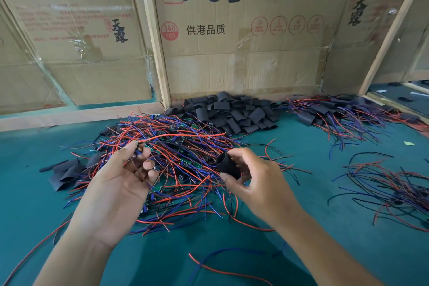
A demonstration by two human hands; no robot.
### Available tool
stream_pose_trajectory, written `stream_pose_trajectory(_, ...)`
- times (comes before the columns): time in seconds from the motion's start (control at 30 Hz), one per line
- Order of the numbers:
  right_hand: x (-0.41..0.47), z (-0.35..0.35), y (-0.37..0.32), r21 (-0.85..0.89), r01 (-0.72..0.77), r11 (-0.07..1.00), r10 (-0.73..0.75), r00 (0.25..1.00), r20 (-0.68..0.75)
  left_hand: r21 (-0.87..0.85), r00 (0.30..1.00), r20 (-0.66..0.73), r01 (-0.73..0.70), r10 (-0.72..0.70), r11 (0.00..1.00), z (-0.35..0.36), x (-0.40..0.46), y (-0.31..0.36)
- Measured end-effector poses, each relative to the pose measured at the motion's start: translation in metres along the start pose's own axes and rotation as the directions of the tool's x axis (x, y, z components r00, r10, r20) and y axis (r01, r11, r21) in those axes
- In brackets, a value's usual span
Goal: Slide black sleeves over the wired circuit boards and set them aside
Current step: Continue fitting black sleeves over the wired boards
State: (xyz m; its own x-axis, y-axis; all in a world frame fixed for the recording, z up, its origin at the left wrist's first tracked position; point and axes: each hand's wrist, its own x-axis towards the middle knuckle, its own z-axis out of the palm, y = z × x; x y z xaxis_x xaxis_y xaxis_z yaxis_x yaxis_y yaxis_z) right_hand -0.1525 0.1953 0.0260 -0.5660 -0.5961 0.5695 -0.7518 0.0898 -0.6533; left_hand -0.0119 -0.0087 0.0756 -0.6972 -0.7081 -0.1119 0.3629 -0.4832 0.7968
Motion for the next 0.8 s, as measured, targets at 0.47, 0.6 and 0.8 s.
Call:
stream_pose_trajectory(0.47, -0.001, 0.000, -0.009, 0.031, 0.084, 0.996, -0.081, 0.992, -0.100, -0.003, 0.999, 0.029, 0.018, -0.018, 1.000, -0.002, -0.001, -0.006)
stream_pose_trajectory(0.6, -0.001, -0.003, -0.009, -0.001, 0.024, 1.000, -0.024, 0.991, -0.131, 0.011, 0.997, 0.070, 0.028, -0.028, 1.000, -0.006, -0.001, -0.007)
stream_pose_trajectory(0.8, 0.000, -0.006, -0.015, -0.027, -0.020, 0.999, 0.015, 0.987, -0.158, 0.047, 0.997, 0.075, 0.023, -0.026, 0.999, -0.004, -0.002, -0.010)
